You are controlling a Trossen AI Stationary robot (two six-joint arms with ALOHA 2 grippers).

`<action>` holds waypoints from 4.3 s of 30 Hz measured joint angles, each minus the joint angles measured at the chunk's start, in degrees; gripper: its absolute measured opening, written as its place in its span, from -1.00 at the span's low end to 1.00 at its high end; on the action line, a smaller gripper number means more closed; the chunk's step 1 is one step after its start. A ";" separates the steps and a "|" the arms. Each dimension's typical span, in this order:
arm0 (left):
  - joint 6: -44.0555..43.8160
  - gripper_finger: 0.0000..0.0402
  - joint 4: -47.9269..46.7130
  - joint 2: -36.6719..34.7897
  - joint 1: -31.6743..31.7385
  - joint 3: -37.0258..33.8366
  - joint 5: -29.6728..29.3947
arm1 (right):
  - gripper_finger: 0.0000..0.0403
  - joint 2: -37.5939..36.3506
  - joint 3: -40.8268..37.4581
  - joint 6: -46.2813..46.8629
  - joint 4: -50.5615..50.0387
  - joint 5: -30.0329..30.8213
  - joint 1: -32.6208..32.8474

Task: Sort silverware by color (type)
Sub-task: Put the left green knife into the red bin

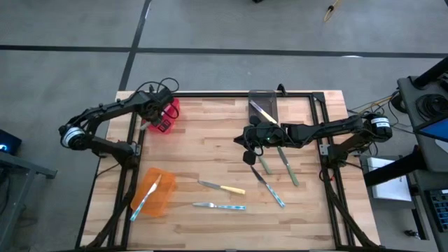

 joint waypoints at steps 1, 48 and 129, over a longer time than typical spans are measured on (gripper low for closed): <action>-0.15 -0.52 0.03 0.03 0.00 0.00 -0.22 | -0.91 0.00 -0.01 0.00 0.00 0.00 0.00; -5.62 -0.51 67.94 -26.65 -64.55 -18.67 3.77 | -0.91 -0.02 0.90 12.25 0.00 1.63 2.64; -7.15 -1.00 70.93 -63.79 -54.38 -43.71 19.00 | -0.69 0.42 4.14 67.59 -52.50 -2.68 16.26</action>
